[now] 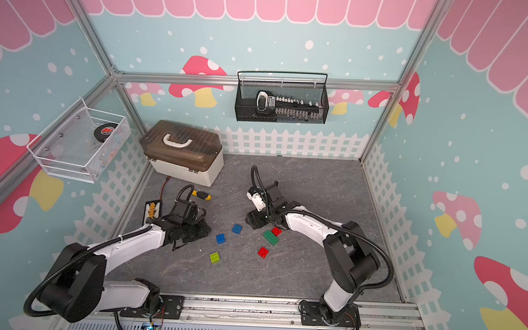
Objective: Assemble the letter y with lego
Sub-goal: Pick up the lego brick from the center of the board.
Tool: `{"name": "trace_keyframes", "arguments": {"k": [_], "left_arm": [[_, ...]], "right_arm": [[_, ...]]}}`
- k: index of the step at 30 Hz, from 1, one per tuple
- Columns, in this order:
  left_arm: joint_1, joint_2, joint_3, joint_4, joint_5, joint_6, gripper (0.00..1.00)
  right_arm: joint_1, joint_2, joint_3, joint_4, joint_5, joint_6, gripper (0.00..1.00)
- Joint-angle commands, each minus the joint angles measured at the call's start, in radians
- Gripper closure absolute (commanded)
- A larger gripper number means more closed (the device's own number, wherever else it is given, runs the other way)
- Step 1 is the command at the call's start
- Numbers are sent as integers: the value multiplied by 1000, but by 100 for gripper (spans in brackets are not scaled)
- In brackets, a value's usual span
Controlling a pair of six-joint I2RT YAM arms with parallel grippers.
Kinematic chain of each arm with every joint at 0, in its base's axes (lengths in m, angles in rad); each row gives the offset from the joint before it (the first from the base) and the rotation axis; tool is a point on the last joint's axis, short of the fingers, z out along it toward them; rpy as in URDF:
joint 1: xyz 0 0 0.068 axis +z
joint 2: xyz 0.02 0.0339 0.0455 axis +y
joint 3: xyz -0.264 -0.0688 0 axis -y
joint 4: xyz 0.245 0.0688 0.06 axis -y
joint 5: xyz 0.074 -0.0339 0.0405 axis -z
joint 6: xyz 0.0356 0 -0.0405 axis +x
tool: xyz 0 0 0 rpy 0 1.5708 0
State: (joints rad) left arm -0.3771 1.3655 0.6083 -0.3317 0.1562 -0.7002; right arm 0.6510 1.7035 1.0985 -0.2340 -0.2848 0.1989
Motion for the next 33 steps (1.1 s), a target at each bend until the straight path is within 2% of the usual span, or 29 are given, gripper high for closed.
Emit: {"name": "trace_keyframes", "arguments": {"k": [1,5,6,16,19,23,30,33], "left_arm": [[-21,38,-5,13,51,-24,71],[-28,57,-19,32,65,-37,72],[-55,55,-22,34,65,-37,72],[-75,57,-74,69,95,-68,72],[-75,46,-84,65,95,-71,72],[-77,25,-97,60,101,-79,72],[-82,1,-104,38,92,-81,72],[-87,5,-108,39,89,-82,72]], "right_arm": [[17,64,60,-40,-49,-68,30],[47,143,114,-52,-52,-91,27],[52,159,126,-61,-59,-96,27],[95,272,189,-101,-91,-131,27],[107,288,193,-110,-91,-137,30],[123,297,199,-124,-85,-147,39],[157,319,219,-160,-7,-169,51],[166,329,225,-168,41,-170,52]]}}
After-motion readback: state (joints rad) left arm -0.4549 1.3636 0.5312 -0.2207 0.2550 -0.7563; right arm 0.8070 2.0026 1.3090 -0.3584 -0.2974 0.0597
